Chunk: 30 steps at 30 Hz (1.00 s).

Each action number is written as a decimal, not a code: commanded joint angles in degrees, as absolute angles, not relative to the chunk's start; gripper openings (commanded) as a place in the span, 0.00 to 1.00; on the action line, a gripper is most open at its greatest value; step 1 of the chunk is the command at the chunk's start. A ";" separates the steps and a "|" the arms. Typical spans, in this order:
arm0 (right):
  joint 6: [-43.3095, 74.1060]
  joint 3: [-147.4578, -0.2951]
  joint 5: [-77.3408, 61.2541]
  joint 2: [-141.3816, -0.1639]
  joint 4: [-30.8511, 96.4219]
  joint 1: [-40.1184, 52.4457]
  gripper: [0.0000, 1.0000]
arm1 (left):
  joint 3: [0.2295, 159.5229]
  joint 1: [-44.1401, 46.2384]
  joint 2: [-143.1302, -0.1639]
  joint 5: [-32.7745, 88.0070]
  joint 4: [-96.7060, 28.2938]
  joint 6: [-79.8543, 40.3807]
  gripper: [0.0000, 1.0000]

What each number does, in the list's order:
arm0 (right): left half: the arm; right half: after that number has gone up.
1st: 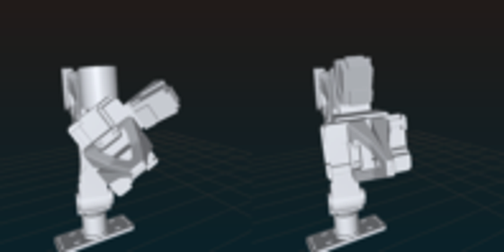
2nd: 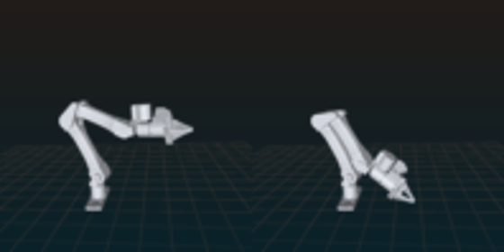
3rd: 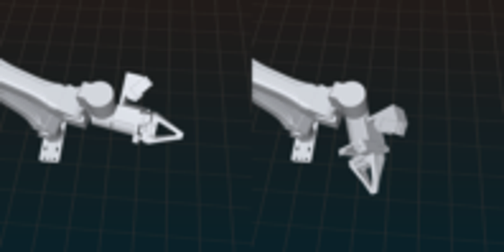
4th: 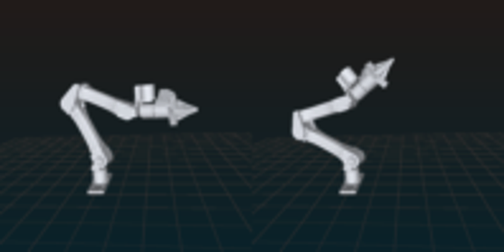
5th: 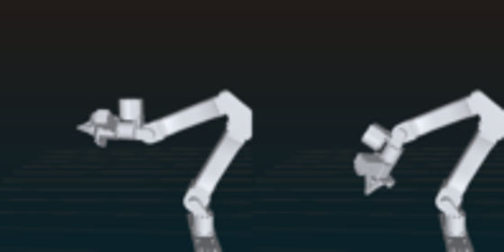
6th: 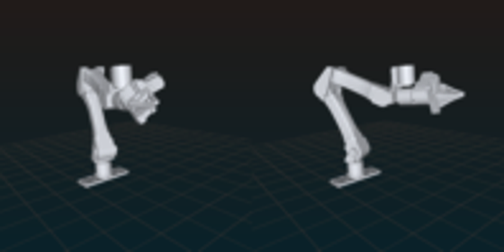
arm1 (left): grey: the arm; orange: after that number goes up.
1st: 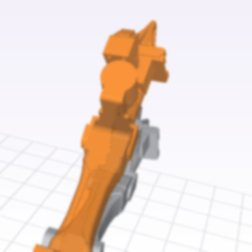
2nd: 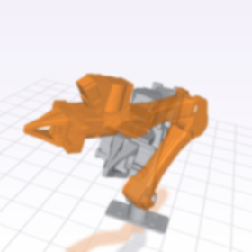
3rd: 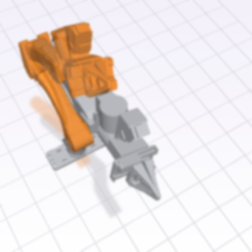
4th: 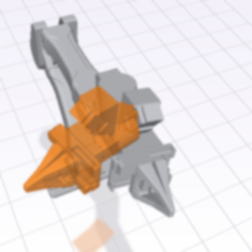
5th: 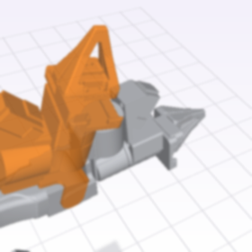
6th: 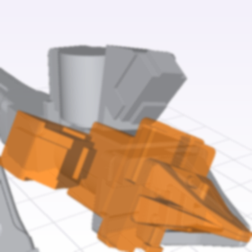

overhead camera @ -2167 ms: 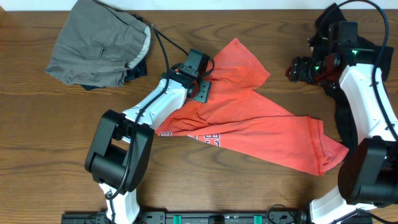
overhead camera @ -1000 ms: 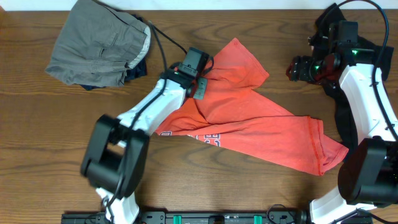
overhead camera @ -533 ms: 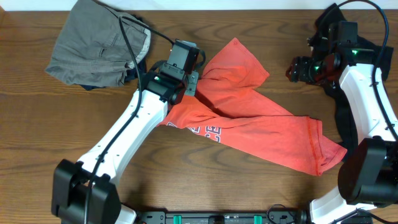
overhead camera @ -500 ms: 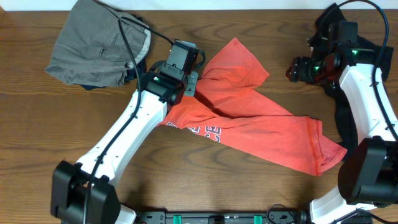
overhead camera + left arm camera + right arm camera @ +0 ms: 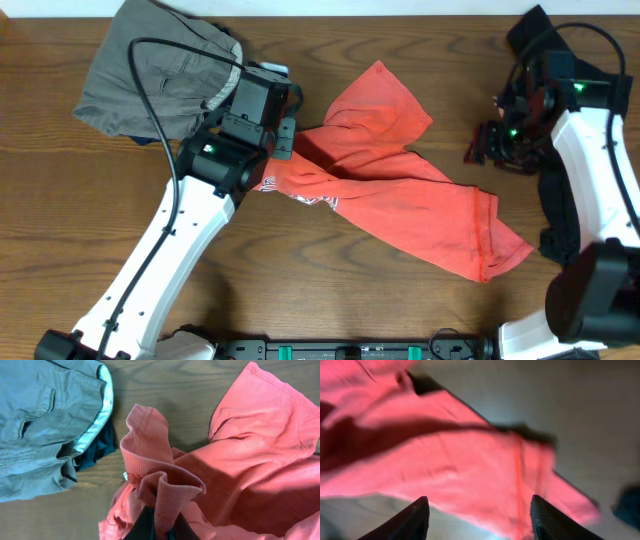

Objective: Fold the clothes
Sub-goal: 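Grasp the T-shirt's right side with the right gripper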

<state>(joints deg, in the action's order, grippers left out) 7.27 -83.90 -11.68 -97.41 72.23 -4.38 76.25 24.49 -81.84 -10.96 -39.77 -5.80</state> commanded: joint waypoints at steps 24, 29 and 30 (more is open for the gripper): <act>9.41 -66.63 -5.74 -95.79 56.69 -7.20 0.73 | 76.07 24.01 -84.40 -12.29 -40.18 -6.33 0.06; 9.39 -65.10 -5.76 -95.79 53.82 -9.56 0.75 | 76.07 24.01 -84.68 -12.29 -40.23 -7.64 0.06; 9.39 -64.69 -5.78 -95.79 53.19 -9.96 0.76 | 76.07 24.01 -84.68 -12.29 -40.25 -7.64 0.06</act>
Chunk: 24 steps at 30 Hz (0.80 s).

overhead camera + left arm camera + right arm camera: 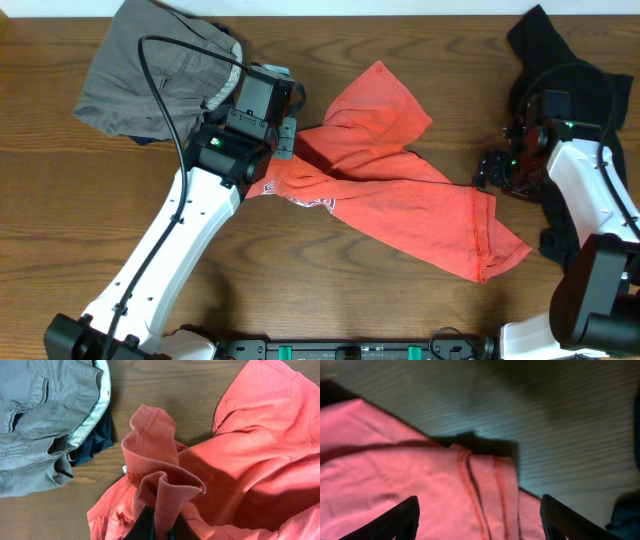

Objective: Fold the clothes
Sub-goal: 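Grasp the T-shirt's right side with the right gripper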

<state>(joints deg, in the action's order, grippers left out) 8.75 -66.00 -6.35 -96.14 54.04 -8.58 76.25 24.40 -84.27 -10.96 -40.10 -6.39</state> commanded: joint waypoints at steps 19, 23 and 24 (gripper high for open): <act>10.04 -52.07 -13.19 -95.79 35.77 -10.94 0.75 | 76.07 24.01 -84.66 -12.29 -40.23 -7.64 0.06; 10.72 -50.61 -15.55 -95.79 33.71 -10.92 0.67 | 76.07 24.01 -84.66 -12.29 -40.23 -7.64 0.06; 10.72 -50.52 -15.88 -95.79 33.63 -10.92 0.64 | 76.07 24.01 -84.66 -12.29 -40.23 -7.64 0.06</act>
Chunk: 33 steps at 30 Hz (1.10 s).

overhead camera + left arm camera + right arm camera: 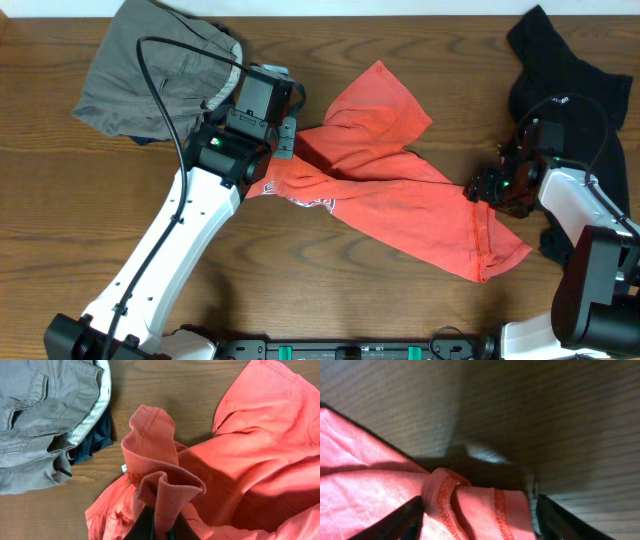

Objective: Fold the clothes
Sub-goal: 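Grasp the T-shirt's right side with the right gripper, then lift the T-shirt with both grippers and stretch it apart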

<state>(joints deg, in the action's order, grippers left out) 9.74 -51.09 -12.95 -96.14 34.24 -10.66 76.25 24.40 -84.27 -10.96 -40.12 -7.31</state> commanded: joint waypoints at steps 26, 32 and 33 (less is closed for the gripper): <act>6.79 -68.60 -17.45 -91.57 40.32 -11.33 0.01 | 83.44 20.56 -81.73 -13.15 -39.62 -7.64 0.06; 3.68 -81.69 -17.41 -88.88 46.96 -13.63 0.01 | 85.32 17.45 -77.93 -13.15 -37.54 -6.57 0.06; 3.25 -83.85 -17.45 -88.47 47.75 -14.39 0.01 | 85.32 16.93 -77.14 -13.15 -36.97 -5.78 0.06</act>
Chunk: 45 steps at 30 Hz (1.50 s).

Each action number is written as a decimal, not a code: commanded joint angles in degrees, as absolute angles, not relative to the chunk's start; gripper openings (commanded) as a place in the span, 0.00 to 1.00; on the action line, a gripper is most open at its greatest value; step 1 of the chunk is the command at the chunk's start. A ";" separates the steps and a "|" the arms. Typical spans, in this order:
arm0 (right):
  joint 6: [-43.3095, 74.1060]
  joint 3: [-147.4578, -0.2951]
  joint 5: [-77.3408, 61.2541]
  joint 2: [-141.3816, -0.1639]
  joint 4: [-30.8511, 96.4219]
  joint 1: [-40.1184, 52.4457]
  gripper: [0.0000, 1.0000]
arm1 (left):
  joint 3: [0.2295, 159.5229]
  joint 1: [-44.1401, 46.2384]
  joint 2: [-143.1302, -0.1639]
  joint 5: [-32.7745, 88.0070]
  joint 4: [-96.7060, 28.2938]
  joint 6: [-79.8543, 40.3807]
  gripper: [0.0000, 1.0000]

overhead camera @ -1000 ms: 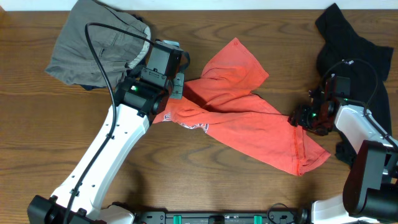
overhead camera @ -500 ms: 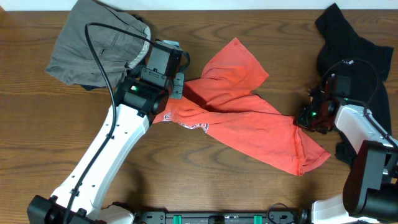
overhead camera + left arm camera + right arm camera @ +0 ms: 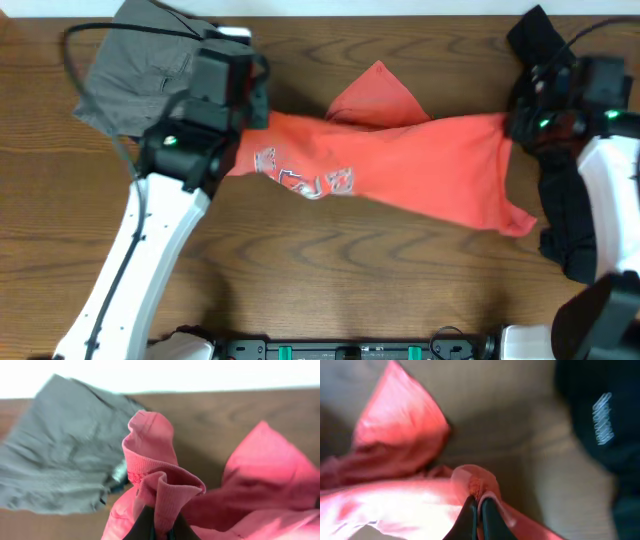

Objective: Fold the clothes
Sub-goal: 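Lift the T-shirt with both grippers and stretch it apart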

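The orange-red T-shirt [image 3: 400, 165] with a pale printed logo hangs stretched left to right across the upper table, lifted between both arms. My left gripper [image 3: 250, 105] is shut on its ribbed collar [image 3: 160, 485] at the left end. My right gripper [image 3: 508, 125] is shut on the stitched hem [image 3: 477, 487] at the right end. One sleeve [image 3: 378, 92] points toward the far edge and a corner [image 3: 520, 222] droops at the lower right.
Grey trousers [image 3: 140, 75] over a dark garment lie at the far left, just beyond the left gripper. A black garment [image 3: 560, 150] lies along the right edge, under and around the right arm. Bare wooden table [image 3: 330, 280] runs along the front.
The right gripper, open around the shirt's hem on the table, is now shut on it and raised toward the far right. The left gripper moved far-left with the collar. The shirt is pulled taut.
The left gripper held the shirt's collar throughout, with the shirt crumpled diagonally on the table. The right gripper was open near the black garment, then lower by the shirt's hem, then right at it. Now both grippers hold the shirt stretched out above the table.
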<state>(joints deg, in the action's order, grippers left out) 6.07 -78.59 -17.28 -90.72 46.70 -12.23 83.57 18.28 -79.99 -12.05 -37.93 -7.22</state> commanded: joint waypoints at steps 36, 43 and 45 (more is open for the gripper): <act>-3.51 -97.19 -21.04 -74.48 52.88 -19.14 0.01 | 85.54 13.91 -57.12 -13.08 -14.94 -0.43 0.06; -3.49 -97.19 -21.50 -74.39 53.17 -19.11 0.01 | 87.24 13.96 -56.51 -8.36 -14.83 -0.43 0.06; -3.51 -97.19 -22.04 -74.67 53.21 -19.09 0.01 | 87.24 13.96 -57.36 -8.36 -15.14 -0.43 0.06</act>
